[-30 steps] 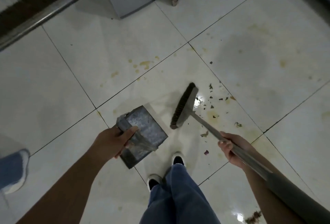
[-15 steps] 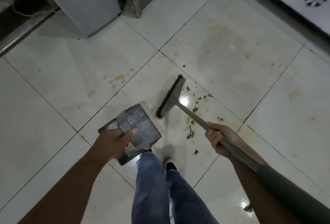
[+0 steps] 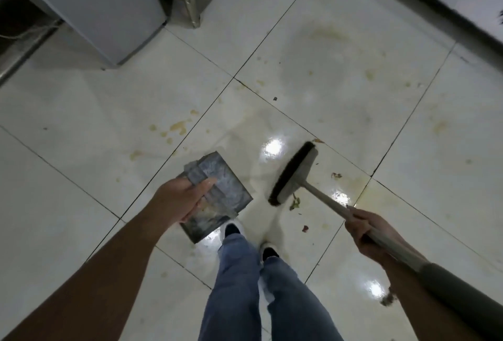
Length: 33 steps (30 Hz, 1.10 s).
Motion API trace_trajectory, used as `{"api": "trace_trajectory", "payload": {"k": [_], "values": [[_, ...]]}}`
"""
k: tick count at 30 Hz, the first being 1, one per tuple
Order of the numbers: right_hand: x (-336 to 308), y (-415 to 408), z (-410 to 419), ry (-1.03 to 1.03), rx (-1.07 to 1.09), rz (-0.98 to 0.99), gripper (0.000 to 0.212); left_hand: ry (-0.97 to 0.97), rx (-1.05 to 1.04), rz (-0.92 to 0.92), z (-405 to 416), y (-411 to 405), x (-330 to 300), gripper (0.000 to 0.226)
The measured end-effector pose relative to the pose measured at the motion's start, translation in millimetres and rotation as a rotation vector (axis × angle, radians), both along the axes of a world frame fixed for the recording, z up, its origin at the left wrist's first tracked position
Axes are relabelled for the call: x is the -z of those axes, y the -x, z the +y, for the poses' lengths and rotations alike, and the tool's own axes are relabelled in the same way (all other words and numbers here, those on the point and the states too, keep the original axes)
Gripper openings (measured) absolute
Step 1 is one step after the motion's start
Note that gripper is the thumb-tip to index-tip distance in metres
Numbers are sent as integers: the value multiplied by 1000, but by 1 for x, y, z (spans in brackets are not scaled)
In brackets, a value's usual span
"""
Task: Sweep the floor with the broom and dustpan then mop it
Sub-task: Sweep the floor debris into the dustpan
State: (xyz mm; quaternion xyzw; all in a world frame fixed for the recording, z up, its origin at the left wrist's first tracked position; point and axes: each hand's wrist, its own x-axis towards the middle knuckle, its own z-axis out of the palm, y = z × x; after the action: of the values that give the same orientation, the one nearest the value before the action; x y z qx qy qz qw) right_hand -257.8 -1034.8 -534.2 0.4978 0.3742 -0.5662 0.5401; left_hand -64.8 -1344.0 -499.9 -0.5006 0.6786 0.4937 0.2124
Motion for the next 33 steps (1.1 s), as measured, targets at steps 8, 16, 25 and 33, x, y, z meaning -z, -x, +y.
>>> {"api": "trace_trajectory", "payload": {"k": [8, 16, 25, 33], "values": [[-28, 12, -77, 112, 32, 90, 26, -12, 29, -15, -25, 35, -17, 52], [29, 97, -191, 383, -72, 12, 34, 77, 94, -70, -56, 85, 15, 52], [58, 143, -69, 351, 135, -48, 38, 108, 133, -96, -57, 147, 31, 50], [-5, 109, 41, -51, 189, 47, 21, 67, 225, 15, -35, 199, -5, 51]]}}
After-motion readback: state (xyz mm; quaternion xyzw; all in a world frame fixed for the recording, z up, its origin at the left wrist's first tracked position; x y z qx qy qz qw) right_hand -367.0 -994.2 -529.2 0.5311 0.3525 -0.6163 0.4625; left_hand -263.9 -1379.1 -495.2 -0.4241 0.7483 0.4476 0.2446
